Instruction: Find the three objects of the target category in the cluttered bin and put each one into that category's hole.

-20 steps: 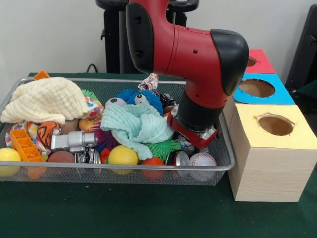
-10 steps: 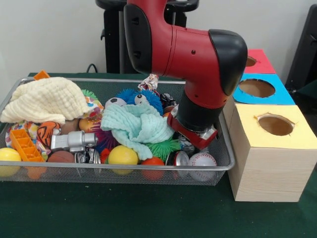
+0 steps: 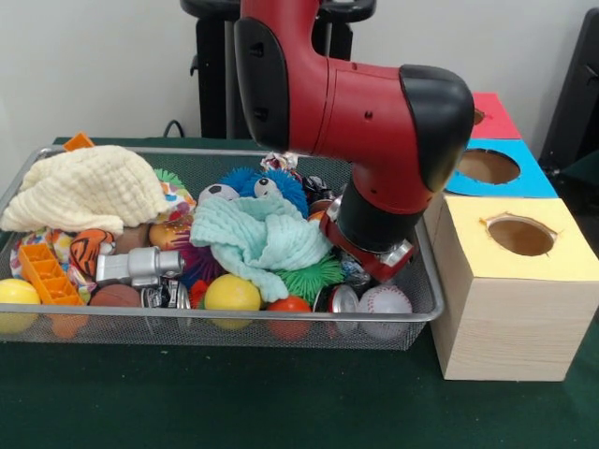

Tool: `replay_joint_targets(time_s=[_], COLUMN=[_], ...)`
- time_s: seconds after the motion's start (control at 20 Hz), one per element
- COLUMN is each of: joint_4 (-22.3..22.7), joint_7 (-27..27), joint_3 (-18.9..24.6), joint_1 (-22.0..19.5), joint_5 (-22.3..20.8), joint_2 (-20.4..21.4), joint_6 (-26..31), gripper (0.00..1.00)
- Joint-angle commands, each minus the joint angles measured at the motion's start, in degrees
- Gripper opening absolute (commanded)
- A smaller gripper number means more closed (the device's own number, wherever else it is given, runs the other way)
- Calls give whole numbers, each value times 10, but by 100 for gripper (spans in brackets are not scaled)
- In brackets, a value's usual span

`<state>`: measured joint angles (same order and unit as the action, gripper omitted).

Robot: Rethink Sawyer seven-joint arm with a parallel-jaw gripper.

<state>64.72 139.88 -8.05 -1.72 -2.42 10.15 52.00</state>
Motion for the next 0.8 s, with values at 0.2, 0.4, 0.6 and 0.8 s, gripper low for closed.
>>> replay_joint_targets(time_s=[0.2,0.4,0.6,0.8], joint_4=[-33,-41,-36,-22], joint_7=[-35,-34,-35,-32], joint_3=[78,85,90,93], joint_1=[-31,-42,-46,-50], joint_5=[22,29,30,30], joint_2=[-71,-69,-55,-34], joint_6=[204,234,244,248], gripper=[100,100,100,100])
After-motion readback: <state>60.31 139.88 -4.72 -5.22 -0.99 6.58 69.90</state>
